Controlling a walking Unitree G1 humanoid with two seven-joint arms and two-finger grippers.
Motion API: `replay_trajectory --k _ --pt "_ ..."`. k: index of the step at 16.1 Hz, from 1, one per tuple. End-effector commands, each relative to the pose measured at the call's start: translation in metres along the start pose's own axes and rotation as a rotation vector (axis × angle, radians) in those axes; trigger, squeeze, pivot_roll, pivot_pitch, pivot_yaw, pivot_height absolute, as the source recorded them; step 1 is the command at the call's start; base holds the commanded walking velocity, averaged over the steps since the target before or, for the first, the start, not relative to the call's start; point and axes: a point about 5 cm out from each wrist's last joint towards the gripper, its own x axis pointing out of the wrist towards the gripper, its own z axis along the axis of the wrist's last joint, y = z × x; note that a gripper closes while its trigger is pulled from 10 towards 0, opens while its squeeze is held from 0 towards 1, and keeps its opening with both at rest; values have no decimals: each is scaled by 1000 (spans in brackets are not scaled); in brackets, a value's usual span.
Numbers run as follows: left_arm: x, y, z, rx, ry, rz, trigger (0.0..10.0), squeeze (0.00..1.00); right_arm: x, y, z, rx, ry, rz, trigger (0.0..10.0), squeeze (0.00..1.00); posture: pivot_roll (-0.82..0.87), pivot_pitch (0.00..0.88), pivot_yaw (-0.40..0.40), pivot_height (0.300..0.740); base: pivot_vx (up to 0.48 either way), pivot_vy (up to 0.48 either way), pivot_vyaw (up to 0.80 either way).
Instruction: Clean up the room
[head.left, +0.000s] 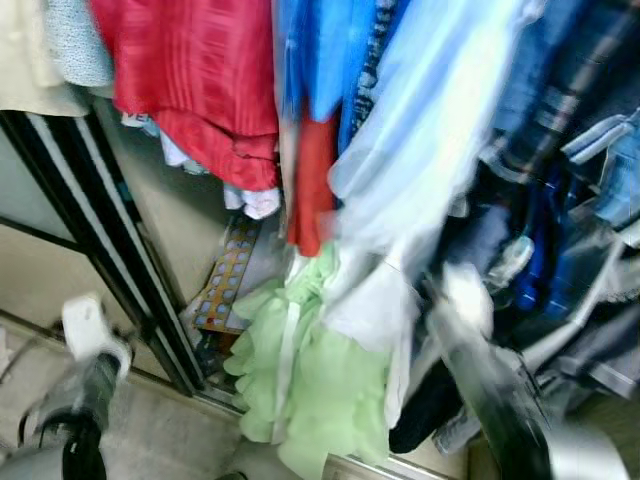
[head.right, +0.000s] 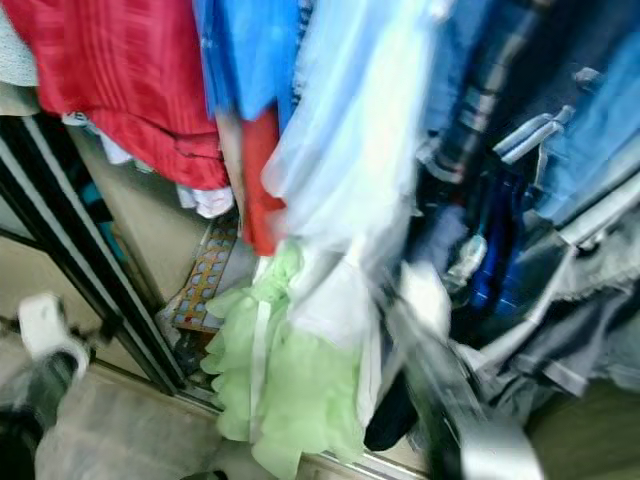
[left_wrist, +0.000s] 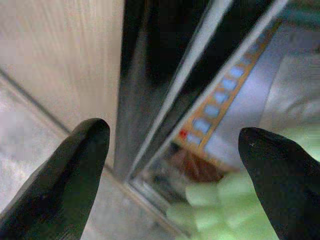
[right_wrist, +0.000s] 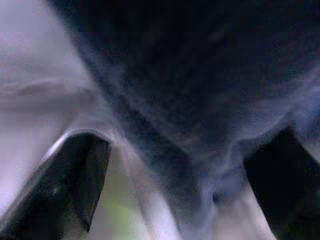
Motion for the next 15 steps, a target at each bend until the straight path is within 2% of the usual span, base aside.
replay_trajectory --k 1,2,3,4,5,7,9,10,11,12,13,14,15 --pt "-4 13 -4 23 16 46 10000 0 -3 -10 -6 -6 24 -43 10000 0 148 7 -52 740 0 0 0" --pt "-3 12 7 14 -40 32 10000 0 2 -2 6 -25 -8 -27 10000 0 149 0 -56 740 0 0 0" --pt "-3 6 15 32 -109 -36 10000 0 1 -2 9 -92 -28 -30 10000 0 163 0 -69 740 0 0 0" --pt "-3 4 18 40 -139 -68 10000 0 1 -2 10 -121 -39 -28 10000 0 163 0 -69 740 0 0 0" --pt "-5 2 19 50 -188 -114 10000 0 1 -4 12 -166 -59 -32 10000 0 165 0 -69 740 0 0 0" --pt "-13 2 10 71 -227 -175 10000 0 -2 -13 11 -194 -76 -55 10000 0 161 0 -79 740 0 0 0" --pt "-30 5 -12 82 -264 -223 10000 0 -13 -35 -4 -220 -83 -102 10000 0 146 0 -104 740 0 0 0" --pt "-35 6 -16 75 -274 -226 10000 0 -17 -40 -8 -233 -86 -110 10000 0 136 0 -107 740 0 0 0" --pt "-46 7 -26 69 -292 -229 10000 0 -26 -52 -13 -284 -111 -118 10000 0 133 0 -106 740 0 0 0" --pt "-51 6 -30 68 -299 -236 10000 0 -30 -56 -15 -304 -124 -118 10000 0 132 0 -106 740 0 0 0" --pt "-66 2 -40 80 -328 -263 10000 0 -43 -64 -23 -316 -157 -121 10000 0 124 0 -104 740 0 0 0" --pt "-80 1 -42 88 -367 -261 10000 0 -56 -67 -28 -326 -187 -107 10000 0 122 0 -103 740 0 0 0" --pt "-86 3 -40 104 -381 -250 10000 0 -63 -64 -28 -346 -214 -74 10000 0 118 0 -100 740 0 0 0"
